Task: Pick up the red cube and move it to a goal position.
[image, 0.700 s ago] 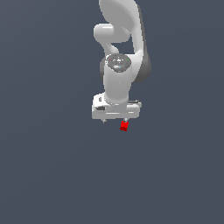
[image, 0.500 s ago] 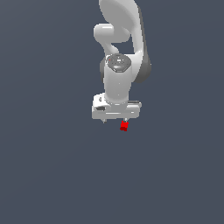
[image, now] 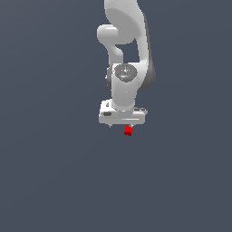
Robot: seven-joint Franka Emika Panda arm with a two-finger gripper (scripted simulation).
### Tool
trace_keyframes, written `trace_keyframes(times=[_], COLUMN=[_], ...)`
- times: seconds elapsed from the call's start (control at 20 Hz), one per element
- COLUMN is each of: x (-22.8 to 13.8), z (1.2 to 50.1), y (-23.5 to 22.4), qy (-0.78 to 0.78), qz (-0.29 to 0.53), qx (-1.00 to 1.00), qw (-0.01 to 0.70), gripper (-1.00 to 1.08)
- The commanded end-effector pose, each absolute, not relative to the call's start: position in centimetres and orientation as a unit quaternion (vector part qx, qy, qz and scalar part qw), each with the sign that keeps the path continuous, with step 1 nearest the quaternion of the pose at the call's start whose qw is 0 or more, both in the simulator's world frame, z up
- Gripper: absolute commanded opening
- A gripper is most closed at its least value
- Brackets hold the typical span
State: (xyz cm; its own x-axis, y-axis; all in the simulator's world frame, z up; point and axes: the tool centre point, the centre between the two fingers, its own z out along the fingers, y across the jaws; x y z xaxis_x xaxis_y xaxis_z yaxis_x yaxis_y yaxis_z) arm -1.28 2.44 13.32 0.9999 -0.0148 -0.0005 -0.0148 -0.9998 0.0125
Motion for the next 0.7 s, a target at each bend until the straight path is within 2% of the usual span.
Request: trace_keyframes(times=[0.0, 0.65], x=[-2.0, -5.2], z=[11.9, 3.6], y=[3.0, 6.6], qy=[-0.024, -0.118], qz=[-0.001, 0.000], qx=[1.000, 0.993], qw=[0.006, 0.001], gripper=[1.00, 1.00])
